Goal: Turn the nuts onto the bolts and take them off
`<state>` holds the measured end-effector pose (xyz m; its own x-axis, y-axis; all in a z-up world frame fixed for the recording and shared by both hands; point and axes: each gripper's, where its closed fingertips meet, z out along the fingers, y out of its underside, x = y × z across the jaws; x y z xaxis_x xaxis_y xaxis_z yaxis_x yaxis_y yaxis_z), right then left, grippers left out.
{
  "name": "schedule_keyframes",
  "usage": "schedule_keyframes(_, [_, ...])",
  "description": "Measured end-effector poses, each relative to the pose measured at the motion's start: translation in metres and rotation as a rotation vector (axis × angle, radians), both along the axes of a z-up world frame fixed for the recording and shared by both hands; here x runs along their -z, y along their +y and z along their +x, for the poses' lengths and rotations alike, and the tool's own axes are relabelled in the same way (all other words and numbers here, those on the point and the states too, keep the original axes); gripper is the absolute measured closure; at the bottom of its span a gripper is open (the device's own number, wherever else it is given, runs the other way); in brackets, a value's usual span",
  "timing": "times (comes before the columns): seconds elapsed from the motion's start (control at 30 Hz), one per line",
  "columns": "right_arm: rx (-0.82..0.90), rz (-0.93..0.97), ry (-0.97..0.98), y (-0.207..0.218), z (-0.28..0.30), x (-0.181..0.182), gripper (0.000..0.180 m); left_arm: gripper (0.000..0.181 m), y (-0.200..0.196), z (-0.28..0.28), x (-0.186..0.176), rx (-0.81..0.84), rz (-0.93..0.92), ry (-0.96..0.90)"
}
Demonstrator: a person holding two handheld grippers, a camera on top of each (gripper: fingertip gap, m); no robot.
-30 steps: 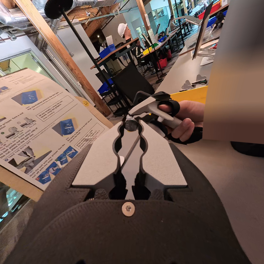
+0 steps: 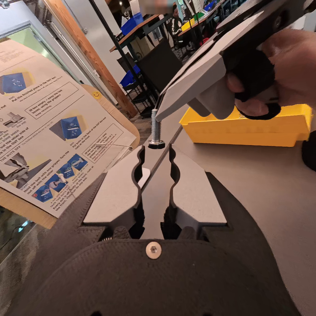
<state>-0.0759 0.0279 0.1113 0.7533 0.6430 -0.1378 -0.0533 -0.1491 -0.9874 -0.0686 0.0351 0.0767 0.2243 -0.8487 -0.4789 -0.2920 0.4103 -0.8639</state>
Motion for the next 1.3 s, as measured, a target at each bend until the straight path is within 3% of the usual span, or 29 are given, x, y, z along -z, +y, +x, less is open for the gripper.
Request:
schedule_keyframes(0.2, [0.025, -0.009, -0.026, 0.003, 0.001, 0.004, 0.172, 0.164, 0.003, 0.001, 0.002, -0.020, 0.031, -0.003])
schedule_keyframes(0.8, [0.073, -0.004, -0.075, 0.006, 0.004, 0.007, 0.172, 0.165, 0.007, 0.003, 0.007, -0.024, 0.011, 0.005])
schedule_keyframes(0.93, [0.051, -0.024, -0.071, 0.005, 0.000, 0.010, 0.172, 0.156, 0.007, 0.003, 0.006, -0.027, 0.004, -0.005])
schedule_keyframes(1.0, [0.058, -0.022, -0.079, 0.006, 0.000, 0.011, 0.172, 0.164, 0.006, 0.003, 0.008, -0.018, 0.014, 0.007])
schedule_keyframes(1.3, [0.056, -0.016, -0.076, 0.006, -0.001, 0.011, 0.172, 0.165, 0.006, 0.003, 0.008, -0.032, 0.047, 0.023])
